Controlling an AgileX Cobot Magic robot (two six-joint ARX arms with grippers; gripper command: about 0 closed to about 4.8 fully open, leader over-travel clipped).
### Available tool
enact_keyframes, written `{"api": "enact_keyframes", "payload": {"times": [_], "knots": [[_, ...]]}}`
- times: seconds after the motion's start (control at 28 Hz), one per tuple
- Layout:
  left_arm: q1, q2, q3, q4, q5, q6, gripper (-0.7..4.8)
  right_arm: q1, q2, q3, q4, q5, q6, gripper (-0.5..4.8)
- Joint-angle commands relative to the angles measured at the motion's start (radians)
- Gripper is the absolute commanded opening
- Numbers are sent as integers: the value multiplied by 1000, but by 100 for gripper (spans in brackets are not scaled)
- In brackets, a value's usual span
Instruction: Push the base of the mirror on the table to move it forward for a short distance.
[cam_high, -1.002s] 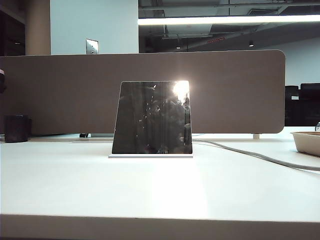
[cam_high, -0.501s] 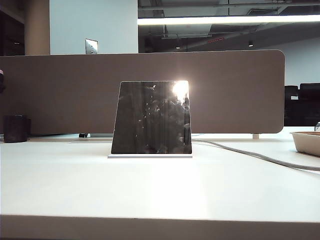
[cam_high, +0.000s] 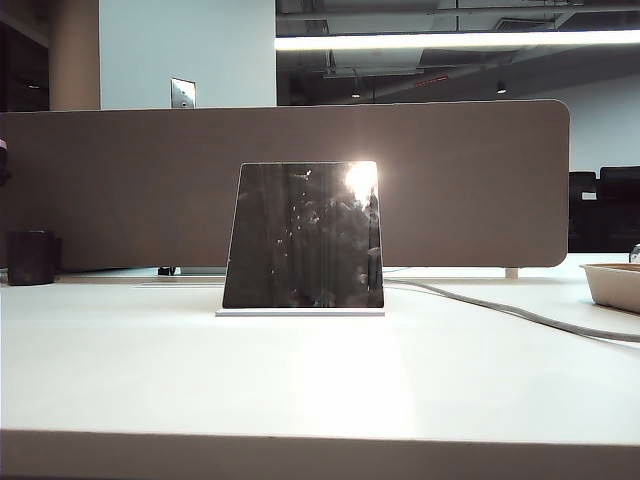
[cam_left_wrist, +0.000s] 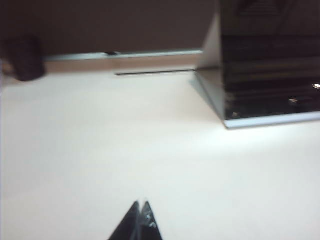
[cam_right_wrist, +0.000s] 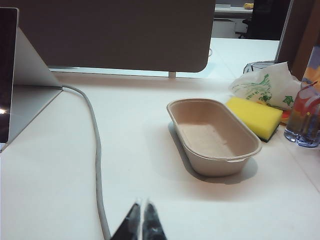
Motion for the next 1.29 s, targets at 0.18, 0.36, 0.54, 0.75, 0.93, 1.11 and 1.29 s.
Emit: {"api": "enact_keyframes", "payload": {"times": [0.18, 0.36, 0.54, 0.75, 0.93, 1.11, 1.29], "knots": [[-123, 0, -42, 63, -100, -37, -1, 0, 0, 1, 14, 0, 1, 22], [-137, 0, -64, 104, -101, -57, -1, 0, 0, 1, 14, 0, 1, 22], [-137, 0, -104, 135, -143, -93, -1, 0, 0, 1, 14, 0, 1, 22], [-137, 0, -114, 137, -136, -91, -1, 0, 0, 1, 14, 0, 1, 22], [-137, 0, -114, 185, -141, -75, -1, 0, 0, 1, 14, 0, 0, 22], [-135, 0, -114, 226, -141, -66, -1, 0, 0, 1, 14, 0, 0, 22], [-135, 0, -114, 231, -141, -66, -1, 0, 0, 1, 14, 0, 0, 22]]}}
